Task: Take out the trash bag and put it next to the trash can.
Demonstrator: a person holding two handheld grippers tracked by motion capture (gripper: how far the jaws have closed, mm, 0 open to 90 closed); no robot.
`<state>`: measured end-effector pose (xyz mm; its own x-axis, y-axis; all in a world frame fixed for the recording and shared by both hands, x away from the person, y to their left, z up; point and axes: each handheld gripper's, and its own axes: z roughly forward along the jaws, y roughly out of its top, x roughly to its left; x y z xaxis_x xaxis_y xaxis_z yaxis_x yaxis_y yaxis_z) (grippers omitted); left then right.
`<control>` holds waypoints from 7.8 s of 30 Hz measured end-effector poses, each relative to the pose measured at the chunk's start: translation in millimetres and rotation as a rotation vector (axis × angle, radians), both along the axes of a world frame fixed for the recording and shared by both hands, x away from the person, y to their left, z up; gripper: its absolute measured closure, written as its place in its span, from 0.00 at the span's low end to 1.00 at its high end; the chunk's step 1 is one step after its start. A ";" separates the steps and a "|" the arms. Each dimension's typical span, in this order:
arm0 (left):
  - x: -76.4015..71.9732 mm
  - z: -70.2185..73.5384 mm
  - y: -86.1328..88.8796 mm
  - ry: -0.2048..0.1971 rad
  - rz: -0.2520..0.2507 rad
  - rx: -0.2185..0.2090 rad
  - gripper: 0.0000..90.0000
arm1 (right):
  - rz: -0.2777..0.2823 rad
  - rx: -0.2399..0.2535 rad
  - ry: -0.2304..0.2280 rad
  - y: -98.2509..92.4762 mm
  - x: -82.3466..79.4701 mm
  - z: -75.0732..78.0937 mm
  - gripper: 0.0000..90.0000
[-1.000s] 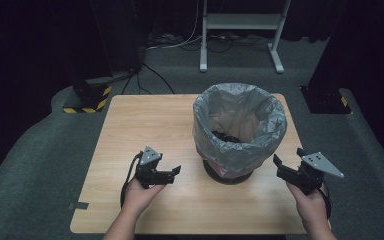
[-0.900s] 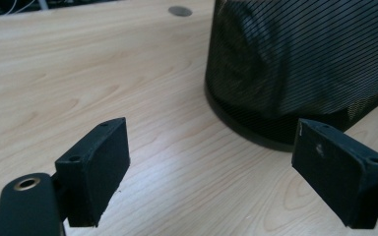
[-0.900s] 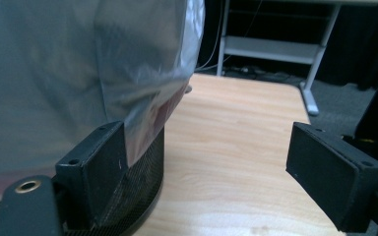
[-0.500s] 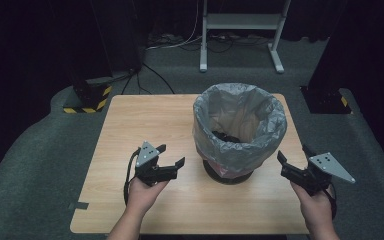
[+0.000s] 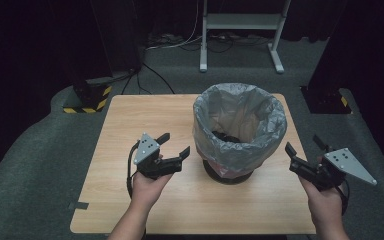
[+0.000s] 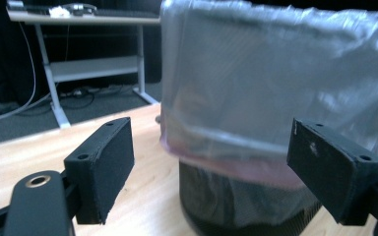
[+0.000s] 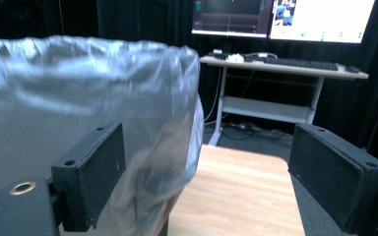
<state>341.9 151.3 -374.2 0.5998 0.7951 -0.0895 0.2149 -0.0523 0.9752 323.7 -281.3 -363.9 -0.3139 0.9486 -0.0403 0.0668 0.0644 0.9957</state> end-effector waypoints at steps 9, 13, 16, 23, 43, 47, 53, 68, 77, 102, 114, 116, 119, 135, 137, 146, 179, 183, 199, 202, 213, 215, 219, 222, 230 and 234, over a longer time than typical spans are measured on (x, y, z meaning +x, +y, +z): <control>13.4 35.4 -12.8 -0.068 0.013 -0.030 0.21 | 0.048 0.041 -0.097 -0.6 4.3 31.4 0.16; 20.0 50.9 -22.7 -0.099 0.019 -0.052 0.21 | 0.062 0.039 -0.120 8.0 11.7 43.9 0.16; 26.0 57.6 -31.3 -0.095 0.027 -0.051 0.26 | 0.062 0.021 -0.132 17.0 17.7 50.8 0.17; 44.8 65.1 -46.3 -0.036 0.068 -0.030 0.33 | 0.053 0.007 -0.096 29.9 36.1 57.5 0.30; 48.0 58.2 -56.7 -0.013 0.161 0.000 0.95 | 0.001 -0.002 0.122 41.6 50.5 49.5 0.92; 46.6 58.0 -58.4 -0.024 0.167 0.009 1.00 | -0.019 -0.017 0.109 43.5 48.7 50.2 0.99; 45.6 59.9 -57.6 -0.034 0.156 -0.009 1.00 | -0.015 -0.018 0.089 45.1 46.3 51.8 1.00; 28.7 104.7 -53.7 -0.195 0.131 -0.099 1.00 | -0.038 0.032 -0.097 44.9 27.3 87.4 1.00; 19.8 98.0 -52.9 -0.267 0.112 -0.160 1.00 | -0.066 0.052 -0.194 50.4 16.4 89.2 1.00; 12.1 80.8 -48.6 -0.222 0.047 -0.213 1.00 | 0.074 0.031 -0.329 141.0 -19.2 130.1 1.00; 9.3 78.7 -33.6 -0.166 -0.027 -0.216 1.00 | 0.235 -0.107 -0.154 213.3 -22.3 69.5 1.00; 10.8 77.1 -33.3 -0.156 -0.044 -0.206 1.00 | 0.252 -0.131 -0.139 219.2 -21.8 60.7 1.00; 11.7 75.5 -34.5 -0.144 -0.062 -0.201 1.00 | 0.270 -0.136 -0.107 223.6 -18.4 52.6 1.00; 26.6 79.2 -33.5 0.017 -0.025 -0.213 0.33 | 0.290 -0.159 -0.104 226.8 -9.4 38.9 1.00; 29.8 83.1 -41.2 0.030 -0.028 -0.182 0.40 | 0.295 -0.158 -0.102 226.5 -8.4 38.7 1.00; 40.4 86.5 -48.5 0.045 -0.056 -0.147 0.94 | 0.319 -0.124 -0.114 217.1 -12.4 39.7 0.91; 40.7 101.4 -57.9 -0.124 -0.024 -0.174 0.99 | -0.041 -0.086 0.089 32.3 2.6 -23.9 0.41; 38.8 105.9 -58.6 -0.149 -0.030 -0.184 0.99 | -0.045 -0.101 0.138 29.9 10.5 -51.0 0.33; 30.0 125.4 -58.2 -0.261 -0.040 -0.219 1.00 | -0.097 -0.114 0.393 9.6 35.7 -126.2 0.18; 26.5 134.1 -58.4 -0.302 -0.045 -0.223 1.00 | -0.118 -0.102 0.426 4.6 38.3 -130.9 0.18; 10.3 164.2 -54.9 -0.427 -0.050 -0.245 1.00 | -0.116 -0.094 0.421 1.3 37.3 -130.5 0.18; 7.2 169.1 -54.0 -0.443 -0.049 -0.249 1.00 | -0.113 -0.095 0.420 1.5 37.3 -130.5 0.18; 3.3 177.1 -51.1 -0.472 -0.043 -0.254 1.00 | -0.111 -0.092 0.423 1.5 37.1 -130.8 0.18; 2.0 182.3 -47.0 -0.487 -0.031 -0.256 1.00 | -0.112 -0.092 0.421 0.9 37.7 -131.2 0.18; -3.4 196.5 -25.3 -0.533 0.011 -0.278 1.00 | -0.109 -0.098 0.425 1.0 38.4 -133.0 0.18; -8.1 203.8 -9.9 -0.556 0.042 -0.280 1.00 | -0.111 -0.097 0.427 1.4 38.6 -133.7 0.18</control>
<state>333.8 141.4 -170.4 0.5850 0.8108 0.0187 -0.3322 0.2186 0.9175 362.3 -280.0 -497.6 -0.2184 0.9756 -0.0199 0.4820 0.1256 0.8671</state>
